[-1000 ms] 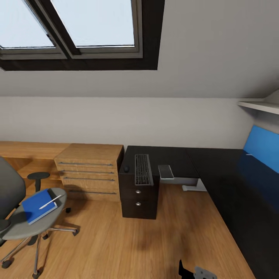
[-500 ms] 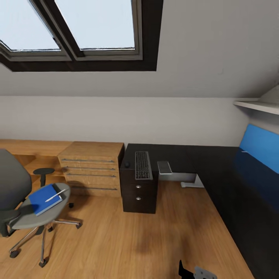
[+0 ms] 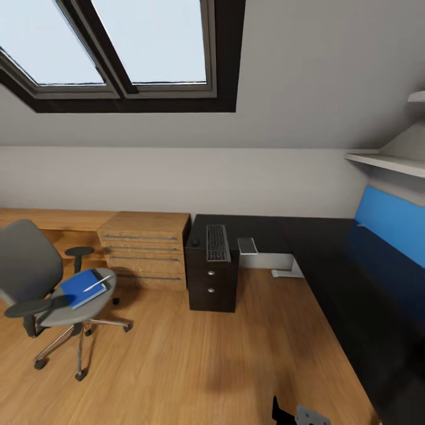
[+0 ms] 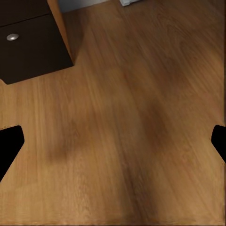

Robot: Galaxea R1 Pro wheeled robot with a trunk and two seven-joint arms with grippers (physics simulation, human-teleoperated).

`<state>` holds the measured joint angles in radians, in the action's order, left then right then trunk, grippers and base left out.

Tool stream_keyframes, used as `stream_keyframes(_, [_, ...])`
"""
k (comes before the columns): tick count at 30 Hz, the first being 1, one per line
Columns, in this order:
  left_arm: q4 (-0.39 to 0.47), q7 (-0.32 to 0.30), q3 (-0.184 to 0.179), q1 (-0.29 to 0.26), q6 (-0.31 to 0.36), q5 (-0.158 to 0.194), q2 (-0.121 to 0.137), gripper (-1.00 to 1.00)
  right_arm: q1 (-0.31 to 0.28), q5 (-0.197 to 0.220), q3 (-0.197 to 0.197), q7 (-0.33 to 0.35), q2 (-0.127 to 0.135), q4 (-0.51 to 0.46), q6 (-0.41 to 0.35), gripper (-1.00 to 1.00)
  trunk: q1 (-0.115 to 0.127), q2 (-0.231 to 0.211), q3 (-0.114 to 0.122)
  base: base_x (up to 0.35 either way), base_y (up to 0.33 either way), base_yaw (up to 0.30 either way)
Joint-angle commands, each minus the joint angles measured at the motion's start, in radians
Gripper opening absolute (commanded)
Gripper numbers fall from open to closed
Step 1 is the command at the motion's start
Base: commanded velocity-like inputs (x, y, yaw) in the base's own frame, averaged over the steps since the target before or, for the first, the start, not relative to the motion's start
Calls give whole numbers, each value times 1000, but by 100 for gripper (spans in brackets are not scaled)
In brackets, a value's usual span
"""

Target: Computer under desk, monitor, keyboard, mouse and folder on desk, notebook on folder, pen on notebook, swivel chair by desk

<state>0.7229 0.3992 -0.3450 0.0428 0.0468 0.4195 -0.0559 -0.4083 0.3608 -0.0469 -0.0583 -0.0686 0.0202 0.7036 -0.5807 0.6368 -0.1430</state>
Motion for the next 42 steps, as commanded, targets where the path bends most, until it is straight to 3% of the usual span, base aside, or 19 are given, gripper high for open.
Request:
stream_keyframes(1, [3,7,-3,0,5,5,1,100,-1,0,-5,-6,0,2,4,100,4,-6,2,-343,0,0])
stream_keyframes(16, [3,7,-3,0,4,5,1,100,-1,0,-5,-6,0,3,4,100,62,-111,49,-343,-26,0])
stream_keyframes(34, [4,9,-1,0,4,1,2,100,-1,0,-5,-5,-5,2,3,100,131,-237,105,-332,-168,0])
stream_keyframes(42, [6,10,-1,0,4,1,2,100,-1,0,-6,-3,-5,3,3,100,131,-237,105,-293,-212,0])
